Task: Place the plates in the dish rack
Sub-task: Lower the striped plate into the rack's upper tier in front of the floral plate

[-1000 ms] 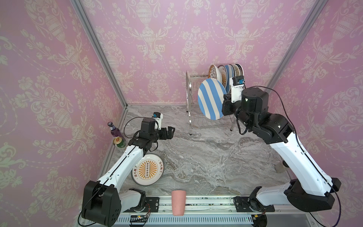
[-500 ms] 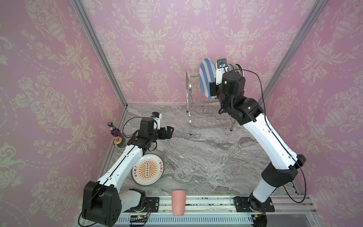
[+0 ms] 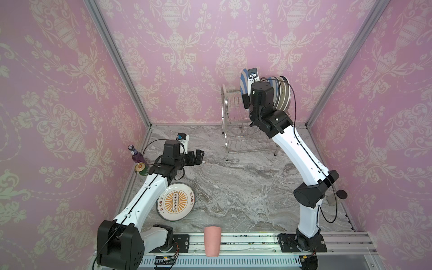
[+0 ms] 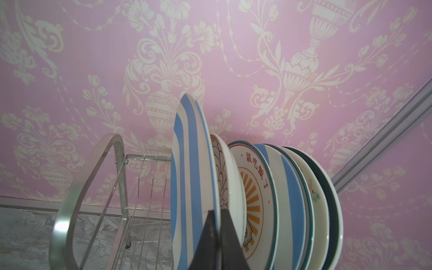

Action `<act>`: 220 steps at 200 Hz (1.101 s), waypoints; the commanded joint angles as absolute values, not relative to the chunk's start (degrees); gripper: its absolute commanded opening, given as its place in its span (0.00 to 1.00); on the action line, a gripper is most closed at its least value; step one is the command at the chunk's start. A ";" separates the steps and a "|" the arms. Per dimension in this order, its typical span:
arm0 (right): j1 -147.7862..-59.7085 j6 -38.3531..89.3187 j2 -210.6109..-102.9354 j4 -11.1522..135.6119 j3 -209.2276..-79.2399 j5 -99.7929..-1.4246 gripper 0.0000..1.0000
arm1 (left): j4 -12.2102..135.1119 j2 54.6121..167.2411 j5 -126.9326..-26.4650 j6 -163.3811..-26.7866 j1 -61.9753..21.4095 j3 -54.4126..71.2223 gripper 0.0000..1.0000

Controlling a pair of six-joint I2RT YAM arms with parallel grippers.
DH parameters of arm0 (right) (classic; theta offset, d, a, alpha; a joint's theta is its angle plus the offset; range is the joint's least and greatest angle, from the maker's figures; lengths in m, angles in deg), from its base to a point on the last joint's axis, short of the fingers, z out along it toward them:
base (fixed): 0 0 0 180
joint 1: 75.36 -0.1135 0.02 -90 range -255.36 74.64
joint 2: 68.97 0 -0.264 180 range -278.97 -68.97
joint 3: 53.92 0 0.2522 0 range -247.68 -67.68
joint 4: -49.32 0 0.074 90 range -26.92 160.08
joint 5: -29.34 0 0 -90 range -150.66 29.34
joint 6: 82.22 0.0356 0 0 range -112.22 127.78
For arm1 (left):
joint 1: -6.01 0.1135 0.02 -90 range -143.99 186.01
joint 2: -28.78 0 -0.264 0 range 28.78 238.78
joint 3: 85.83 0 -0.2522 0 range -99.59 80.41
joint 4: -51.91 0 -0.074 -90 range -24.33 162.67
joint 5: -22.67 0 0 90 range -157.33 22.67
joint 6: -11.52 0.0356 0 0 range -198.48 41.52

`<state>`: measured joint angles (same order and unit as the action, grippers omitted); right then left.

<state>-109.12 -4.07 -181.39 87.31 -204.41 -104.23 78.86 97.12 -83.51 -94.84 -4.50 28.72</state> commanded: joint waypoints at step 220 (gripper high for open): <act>-106.46 2.36 -183.29 84.95 -200.61 -105.75 0.00 | 81.93 94.99 -83.58 -93.47 -1.80 29.96 0.99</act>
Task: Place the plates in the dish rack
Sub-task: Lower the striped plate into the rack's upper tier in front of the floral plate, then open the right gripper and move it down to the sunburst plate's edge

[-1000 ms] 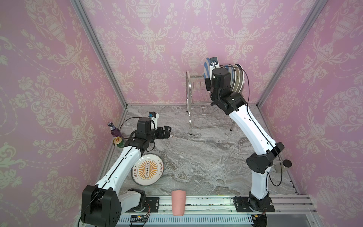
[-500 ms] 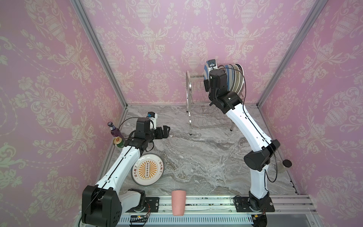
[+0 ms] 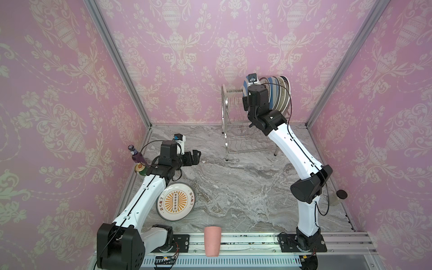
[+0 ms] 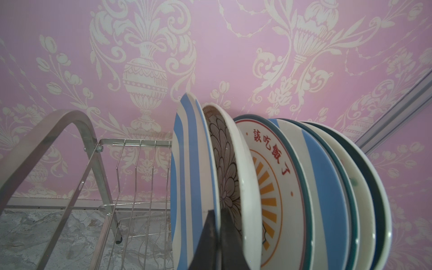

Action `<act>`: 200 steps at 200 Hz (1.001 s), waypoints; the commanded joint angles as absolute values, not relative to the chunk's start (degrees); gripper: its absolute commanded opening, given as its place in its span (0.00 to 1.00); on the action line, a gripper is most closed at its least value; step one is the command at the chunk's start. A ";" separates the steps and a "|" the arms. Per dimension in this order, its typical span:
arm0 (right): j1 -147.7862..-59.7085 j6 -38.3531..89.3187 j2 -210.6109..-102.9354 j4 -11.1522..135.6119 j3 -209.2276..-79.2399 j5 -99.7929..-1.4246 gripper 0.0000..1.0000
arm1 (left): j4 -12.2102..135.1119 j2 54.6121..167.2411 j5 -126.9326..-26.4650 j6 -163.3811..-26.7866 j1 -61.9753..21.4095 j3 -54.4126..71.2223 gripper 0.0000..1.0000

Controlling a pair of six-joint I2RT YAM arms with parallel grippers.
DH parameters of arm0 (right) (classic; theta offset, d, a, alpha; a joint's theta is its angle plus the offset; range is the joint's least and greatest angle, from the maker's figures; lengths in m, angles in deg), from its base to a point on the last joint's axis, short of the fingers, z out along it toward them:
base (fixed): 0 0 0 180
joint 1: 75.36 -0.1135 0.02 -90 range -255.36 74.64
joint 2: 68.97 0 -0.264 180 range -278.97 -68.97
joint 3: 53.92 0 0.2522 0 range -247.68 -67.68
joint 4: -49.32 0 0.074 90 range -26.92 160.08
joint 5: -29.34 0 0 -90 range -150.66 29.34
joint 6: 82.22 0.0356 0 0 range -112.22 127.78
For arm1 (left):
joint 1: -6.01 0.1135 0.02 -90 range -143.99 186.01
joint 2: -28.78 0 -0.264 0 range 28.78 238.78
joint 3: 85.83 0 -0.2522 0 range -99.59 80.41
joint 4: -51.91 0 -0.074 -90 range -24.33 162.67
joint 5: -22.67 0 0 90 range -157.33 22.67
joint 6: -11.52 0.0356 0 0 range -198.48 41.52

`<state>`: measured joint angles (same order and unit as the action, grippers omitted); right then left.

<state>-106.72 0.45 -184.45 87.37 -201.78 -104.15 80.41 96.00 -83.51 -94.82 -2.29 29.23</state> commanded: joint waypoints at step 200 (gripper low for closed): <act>-111.63 -2.94 -176.32 89.16 -201.53 -103.60 0.48 | 84.75 95.14 -78.63 -95.58 -0.85 29.18 0.99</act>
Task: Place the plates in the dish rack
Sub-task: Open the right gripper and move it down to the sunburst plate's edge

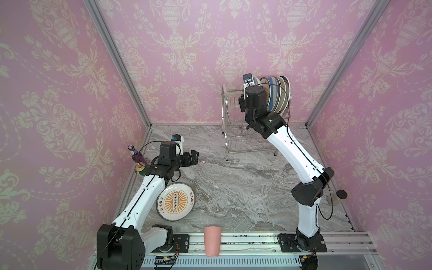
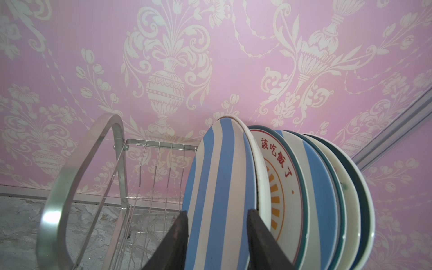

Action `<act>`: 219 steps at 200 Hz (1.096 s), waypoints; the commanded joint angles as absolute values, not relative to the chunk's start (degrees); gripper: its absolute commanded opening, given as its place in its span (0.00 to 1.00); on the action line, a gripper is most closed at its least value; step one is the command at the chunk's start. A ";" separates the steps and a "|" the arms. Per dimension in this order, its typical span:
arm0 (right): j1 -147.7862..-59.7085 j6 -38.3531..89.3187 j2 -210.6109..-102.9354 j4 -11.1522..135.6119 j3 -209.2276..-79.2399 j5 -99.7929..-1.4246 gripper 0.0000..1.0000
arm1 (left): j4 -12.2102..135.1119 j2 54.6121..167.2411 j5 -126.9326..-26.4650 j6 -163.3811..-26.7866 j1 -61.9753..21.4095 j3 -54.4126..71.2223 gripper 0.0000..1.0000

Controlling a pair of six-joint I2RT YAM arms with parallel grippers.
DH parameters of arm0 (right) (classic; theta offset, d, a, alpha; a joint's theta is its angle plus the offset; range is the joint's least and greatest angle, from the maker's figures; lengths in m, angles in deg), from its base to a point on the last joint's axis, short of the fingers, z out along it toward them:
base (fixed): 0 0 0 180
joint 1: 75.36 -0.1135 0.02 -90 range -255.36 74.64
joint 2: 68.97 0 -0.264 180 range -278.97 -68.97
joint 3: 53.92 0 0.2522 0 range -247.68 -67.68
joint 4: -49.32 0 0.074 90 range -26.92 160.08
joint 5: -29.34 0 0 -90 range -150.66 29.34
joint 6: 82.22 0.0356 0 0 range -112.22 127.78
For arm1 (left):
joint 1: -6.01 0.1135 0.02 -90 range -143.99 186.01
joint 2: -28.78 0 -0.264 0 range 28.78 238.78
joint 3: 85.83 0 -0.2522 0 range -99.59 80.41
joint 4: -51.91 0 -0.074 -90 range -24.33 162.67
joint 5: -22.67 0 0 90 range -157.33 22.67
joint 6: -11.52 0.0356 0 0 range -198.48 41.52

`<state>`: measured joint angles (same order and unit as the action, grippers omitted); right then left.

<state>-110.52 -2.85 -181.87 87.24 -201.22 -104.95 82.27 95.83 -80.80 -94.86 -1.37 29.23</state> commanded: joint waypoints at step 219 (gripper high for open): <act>-129.77 40.86 -180.84 54.27 -140.97 -32.87 0.62 | 89.32 88.33 -80.33 -103.27 9.90 35.53 0.99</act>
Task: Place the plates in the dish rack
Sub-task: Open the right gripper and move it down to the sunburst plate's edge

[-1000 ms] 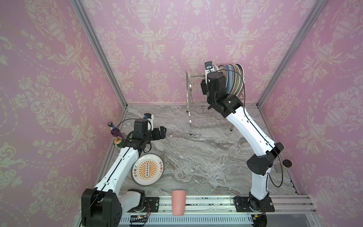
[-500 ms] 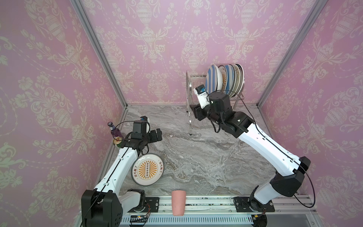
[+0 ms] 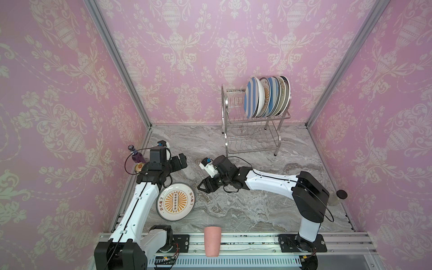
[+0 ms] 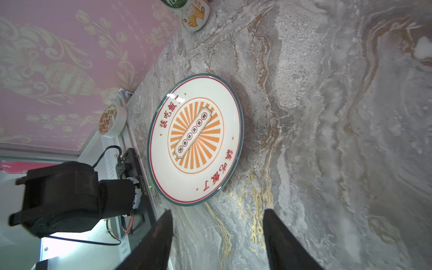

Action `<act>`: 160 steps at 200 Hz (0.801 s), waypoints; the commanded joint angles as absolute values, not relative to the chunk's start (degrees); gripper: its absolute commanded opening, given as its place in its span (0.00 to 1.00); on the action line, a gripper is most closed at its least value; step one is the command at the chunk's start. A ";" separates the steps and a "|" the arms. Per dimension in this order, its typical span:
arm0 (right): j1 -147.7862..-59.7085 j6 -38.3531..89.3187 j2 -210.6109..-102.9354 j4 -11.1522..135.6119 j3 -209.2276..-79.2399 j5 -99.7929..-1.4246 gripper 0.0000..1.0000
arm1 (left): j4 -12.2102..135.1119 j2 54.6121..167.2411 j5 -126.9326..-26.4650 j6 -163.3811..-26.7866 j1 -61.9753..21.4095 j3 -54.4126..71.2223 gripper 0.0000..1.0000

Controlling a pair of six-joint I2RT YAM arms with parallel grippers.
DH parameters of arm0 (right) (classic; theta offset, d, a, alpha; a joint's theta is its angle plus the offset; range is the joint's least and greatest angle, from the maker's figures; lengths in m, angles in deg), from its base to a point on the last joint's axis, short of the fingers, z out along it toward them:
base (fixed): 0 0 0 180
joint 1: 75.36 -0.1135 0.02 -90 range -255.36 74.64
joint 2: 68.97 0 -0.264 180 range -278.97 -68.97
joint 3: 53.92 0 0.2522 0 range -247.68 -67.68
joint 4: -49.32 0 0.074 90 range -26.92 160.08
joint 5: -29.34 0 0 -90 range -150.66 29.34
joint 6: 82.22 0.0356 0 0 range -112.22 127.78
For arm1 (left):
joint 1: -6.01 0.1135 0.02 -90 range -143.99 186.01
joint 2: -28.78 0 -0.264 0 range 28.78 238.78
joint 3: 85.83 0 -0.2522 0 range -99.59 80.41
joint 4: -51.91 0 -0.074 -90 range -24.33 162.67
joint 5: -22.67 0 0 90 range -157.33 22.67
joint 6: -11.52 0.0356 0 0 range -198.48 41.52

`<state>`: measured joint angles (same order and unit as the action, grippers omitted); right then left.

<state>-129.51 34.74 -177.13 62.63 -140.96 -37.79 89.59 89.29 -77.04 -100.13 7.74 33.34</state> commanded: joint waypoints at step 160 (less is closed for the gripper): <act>-130.67 36.87 -198.10 74.48 -160.62 -28.77 0.58 | 88.83 84.71 -81.87 -102.37 11.71 37.74 0.99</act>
<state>-130.26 39.01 -195.97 67.55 -157.04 -29.31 87.71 86.10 -81.61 -102.60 11.11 36.88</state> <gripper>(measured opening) 0.581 0.994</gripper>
